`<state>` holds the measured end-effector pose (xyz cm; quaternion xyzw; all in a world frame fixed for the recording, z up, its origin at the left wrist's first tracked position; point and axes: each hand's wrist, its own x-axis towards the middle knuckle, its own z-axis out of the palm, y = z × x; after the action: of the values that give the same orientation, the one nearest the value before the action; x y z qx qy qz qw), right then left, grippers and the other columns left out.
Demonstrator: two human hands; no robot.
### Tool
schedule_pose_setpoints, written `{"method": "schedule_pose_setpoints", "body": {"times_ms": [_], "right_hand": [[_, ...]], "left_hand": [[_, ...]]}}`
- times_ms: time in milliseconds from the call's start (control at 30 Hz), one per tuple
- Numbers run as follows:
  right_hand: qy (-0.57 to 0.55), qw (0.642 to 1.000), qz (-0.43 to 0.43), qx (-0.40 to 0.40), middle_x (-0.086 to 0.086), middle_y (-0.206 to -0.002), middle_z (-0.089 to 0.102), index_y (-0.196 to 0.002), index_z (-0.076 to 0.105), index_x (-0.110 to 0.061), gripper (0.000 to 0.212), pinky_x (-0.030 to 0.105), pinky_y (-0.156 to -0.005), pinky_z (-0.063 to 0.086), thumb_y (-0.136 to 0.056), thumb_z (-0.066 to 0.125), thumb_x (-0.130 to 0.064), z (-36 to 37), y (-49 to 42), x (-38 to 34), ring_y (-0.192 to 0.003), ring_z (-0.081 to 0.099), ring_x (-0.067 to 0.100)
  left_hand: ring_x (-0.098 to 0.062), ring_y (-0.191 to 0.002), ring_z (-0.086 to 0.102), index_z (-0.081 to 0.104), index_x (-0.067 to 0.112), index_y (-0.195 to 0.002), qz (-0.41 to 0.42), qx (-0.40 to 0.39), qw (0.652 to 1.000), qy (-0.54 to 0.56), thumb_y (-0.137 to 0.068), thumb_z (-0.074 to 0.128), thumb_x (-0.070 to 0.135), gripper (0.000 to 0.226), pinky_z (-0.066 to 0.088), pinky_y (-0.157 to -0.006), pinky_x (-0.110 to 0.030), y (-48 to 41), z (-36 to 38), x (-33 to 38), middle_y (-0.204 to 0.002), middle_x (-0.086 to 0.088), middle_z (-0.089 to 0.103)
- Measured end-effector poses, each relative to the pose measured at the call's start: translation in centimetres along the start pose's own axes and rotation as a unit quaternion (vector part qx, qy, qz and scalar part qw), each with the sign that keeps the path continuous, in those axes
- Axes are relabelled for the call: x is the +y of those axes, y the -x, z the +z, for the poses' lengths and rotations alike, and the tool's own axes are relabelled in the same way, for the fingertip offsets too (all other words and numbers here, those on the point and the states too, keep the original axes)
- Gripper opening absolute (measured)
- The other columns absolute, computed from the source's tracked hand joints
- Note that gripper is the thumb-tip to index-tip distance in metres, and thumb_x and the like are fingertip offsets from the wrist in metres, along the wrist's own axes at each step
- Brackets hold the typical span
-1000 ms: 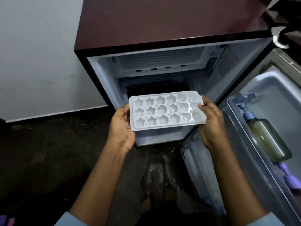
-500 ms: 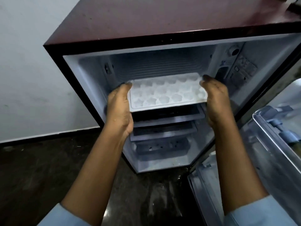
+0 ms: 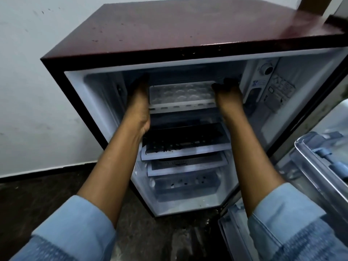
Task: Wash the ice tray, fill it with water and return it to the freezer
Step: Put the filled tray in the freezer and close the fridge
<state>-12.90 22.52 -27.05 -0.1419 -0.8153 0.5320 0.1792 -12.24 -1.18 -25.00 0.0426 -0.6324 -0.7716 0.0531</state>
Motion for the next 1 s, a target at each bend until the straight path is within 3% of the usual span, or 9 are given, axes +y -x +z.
{"method": "schedule_pose_setpoints", "body": {"times_ms": [167, 267, 367, 467, 567, 667, 867, 1000], "right_hand": [[0.060, 0.996, -0.045, 0.039, 0.012, -0.154, 0.049, -0.151, 0.050, -0.011, 0.049, 0.030, -0.111, 0.036, -0.109, 0.051, -0.035, 0.9, -1.3, -0.4, -0.140, 0.048, 0.029], [0.122, 0.980, -0.120, 0.102, 0.019, -0.140, 0.061, -0.141, 0.059, -0.003, 0.042, 0.037, -0.111, 0.041, -0.109, 0.049, -0.029, 0.9, 0.7, 0.3, -0.131, 0.054, 0.035], [0.185, 0.935, -0.246, 0.175, 0.024, -0.135, 0.063, -0.134, 0.063, 0.003, 0.036, 0.045, -0.108, 0.043, -0.104, 0.055, -0.016, 1.3, 4.1, 2.1, -0.127, 0.055, 0.042], [0.232, 0.916, -0.290, 0.155, 0.027, -0.146, 0.056, -0.138, 0.060, 0.006, 0.041, 0.053, -0.116, 0.038, -0.101, 0.055, -0.012, 2.4, 6.4, 3.8, -0.139, 0.048, 0.047], [0.273, 0.911, -0.291, 0.105, 0.027, -0.158, 0.043, -0.150, 0.045, 0.009, 0.054, 0.056, -0.125, 0.026, -0.103, 0.052, -0.017, 3.2, 6.8, 4.5, -0.151, 0.032, 0.047], [0.291, 0.911, -0.283, 0.067, 0.028, -0.163, 0.033, -0.156, 0.035, 0.009, 0.060, 0.057, -0.127, 0.018, -0.106, 0.046, -0.024, 3.3, 6.0, 4.3, -0.154, 0.025, 0.047], [0.386, 0.886, -0.256, 0.008, 0.026, -0.167, 0.026, -0.160, 0.027, 0.006, 0.065, 0.052, -0.129, 0.012, -0.109, 0.026, -0.034, 3.5, 2.9, 3.3, -0.156, 0.023, 0.043], [0.405, 0.885, -0.230, -0.021, 0.021, -0.172, 0.014, -0.164, 0.016, 0.002, 0.067, 0.049, -0.130, 0.009, -0.112, 0.029, -0.038, 3.9, 1.7, 2.7, -0.159, 0.013, 0.041]], "left_hand": [[-0.031, -0.119, 0.071, 0.072, 0.016, -0.136, -0.014, -0.016, 0.999, -0.047, -0.108, 0.056, 0.048, 0.045, 0.054, -0.111, -0.055, -1.9, 0.2, -0.6, -0.127, -0.010, 0.077], [-0.031, -0.136, 0.060, 0.062, 0.021, -0.148, 0.044, -0.005, 0.979, -0.199, -0.109, 0.051, 0.049, 0.050, 0.045, -0.119, -0.051, -1.4, 0.2, -1.3, -0.147, -0.010, 0.065], [-0.039, -0.162, 0.025, 0.043, 0.015, -0.164, 0.180, -0.008, 0.881, -0.438, -0.109, 0.045, 0.047, 0.064, 0.023, -0.133, -0.050, 1.0, 0.4, -2.6, -0.174, -0.018, 0.031], [-0.042, -0.165, 0.008, 0.030, 0.004, -0.167, 0.307, -0.062, 0.754, -0.577, -0.108, 0.043, 0.048, 0.075, 0.008, -0.135, -0.055, 3.4, 0.4, -4.8, -0.177, -0.023, 0.016], [-0.039, -0.166, -0.003, 0.013, 0.006, -0.171, 0.301, -0.093, 0.704, -0.636, -0.109, 0.041, 0.055, 0.084, -0.004, -0.135, -0.052, 3.5, 0.2, -6.4, -0.179, -0.020, 0.004], [-0.039, -0.166, -0.007, 0.007, 0.008, -0.172, 0.297, -0.093, 0.686, -0.658, -0.108, 0.037, 0.060, 0.088, -0.007, -0.134, -0.051, 1.9, 0.2, -6.6, -0.180, -0.018, -0.002], [-0.037, -0.166, -0.005, 0.005, 0.011, -0.173, 0.267, -0.103, 0.695, -0.660, -0.106, 0.029, 0.067, 0.090, -0.007, -0.132, -0.047, -0.9, 0.8, -6.2, -0.181, -0.015, -0.003], [-0.036, -0.166, -0.006, 0.004, 0.012, -0.173, 0.251, -0.117, 0.697, -0.662, -0.102, 0.023, 0.073, 0.095, -0.005, -0.133, -0.049, -2.5, 1.0, -5.7, -0.181, -0.014, -0.004]]}}
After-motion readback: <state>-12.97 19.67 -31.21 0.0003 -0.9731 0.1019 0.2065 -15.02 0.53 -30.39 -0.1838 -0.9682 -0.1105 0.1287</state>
